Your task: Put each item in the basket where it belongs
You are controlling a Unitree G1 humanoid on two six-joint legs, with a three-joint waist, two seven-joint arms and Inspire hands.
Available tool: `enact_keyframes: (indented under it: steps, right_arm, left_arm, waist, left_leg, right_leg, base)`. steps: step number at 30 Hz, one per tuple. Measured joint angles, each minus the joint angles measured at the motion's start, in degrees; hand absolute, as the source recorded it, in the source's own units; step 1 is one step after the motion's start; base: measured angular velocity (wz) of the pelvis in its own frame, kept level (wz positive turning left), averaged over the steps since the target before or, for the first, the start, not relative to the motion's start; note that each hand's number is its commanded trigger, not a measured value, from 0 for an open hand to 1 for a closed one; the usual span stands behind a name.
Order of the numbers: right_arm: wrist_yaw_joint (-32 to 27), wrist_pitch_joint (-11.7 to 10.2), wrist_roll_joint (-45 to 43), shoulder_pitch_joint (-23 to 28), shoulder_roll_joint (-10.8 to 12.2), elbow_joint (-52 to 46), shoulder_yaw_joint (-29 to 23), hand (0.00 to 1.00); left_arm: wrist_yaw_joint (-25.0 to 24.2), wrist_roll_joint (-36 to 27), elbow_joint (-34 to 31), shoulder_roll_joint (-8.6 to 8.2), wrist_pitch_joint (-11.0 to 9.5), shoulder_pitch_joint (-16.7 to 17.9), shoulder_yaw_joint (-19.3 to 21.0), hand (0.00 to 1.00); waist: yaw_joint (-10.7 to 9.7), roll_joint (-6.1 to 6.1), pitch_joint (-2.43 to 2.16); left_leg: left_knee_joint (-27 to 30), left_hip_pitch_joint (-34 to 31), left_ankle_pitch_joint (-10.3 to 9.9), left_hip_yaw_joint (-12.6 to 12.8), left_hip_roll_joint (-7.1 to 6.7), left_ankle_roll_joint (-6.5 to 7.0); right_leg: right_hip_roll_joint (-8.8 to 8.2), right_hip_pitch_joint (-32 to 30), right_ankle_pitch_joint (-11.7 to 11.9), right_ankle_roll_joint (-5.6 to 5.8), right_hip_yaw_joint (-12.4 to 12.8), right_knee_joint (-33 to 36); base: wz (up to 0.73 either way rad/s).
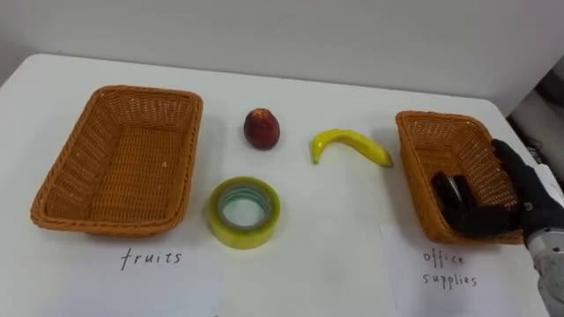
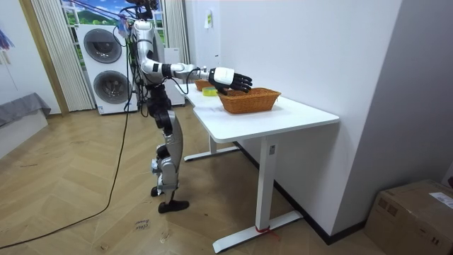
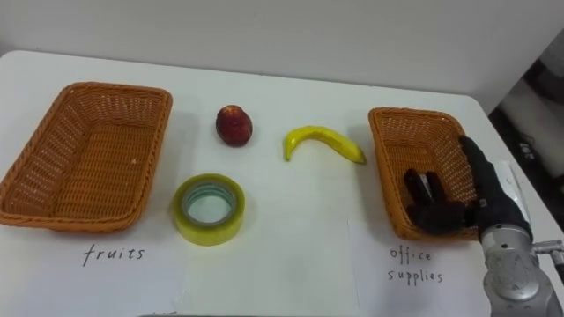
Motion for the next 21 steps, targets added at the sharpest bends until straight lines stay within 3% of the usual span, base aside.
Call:
enact_keyframes:
  steps: [9,15,21]
  right_arm:
    - [-0.38,-0.04,-0.39,-0.11,0.00,-0.03,0.00,0.00]
    - [-6.23,-0.10,0.78,-0.06,-0.02,-4.64,-0.18,0.00]
    - [-11.20,-2.04,0.98,-0.14,-1.08,-10.08,-0.91,0.00]
  left_arm:
    - [0.01,0.00,-0.16,-0.02,0.01,-0.22,-0.16,0.00]
    - [1.51,0.22,-0.34,-0.03,-0.03,-1.76,-1.11,0.00]
    - [1.51,0.37,-0.29,-0.05,-0.84,-1.94,-1.10,0.00]
  waist:
    - [0.05,0.45,-0.02]
    - [-0.38,1.56,-0.03]
    - [-0.17,1.48,-0.06]
  left_leg:
    - [0.26,0.03,0.00,-0.06,-0.01,0.00]
    - [0.09,-0.35,0.00,-0.20,-0.01,0.00]
    - [-0.12,-0.21,0.01,-0.17,-0.01,-0.01]
  right_leg:
    - [0.15,0.00,0.01,-0.01,-0.06,0.11]
    - [0.10,-0.42,-0.01,-0.02,-0.09,0.26]
    - [0.23,-0.30,-0.01,-0.02,-0.02,0.16]
  base:
    - [0.00]
    - [0.00]
    - [0.00]
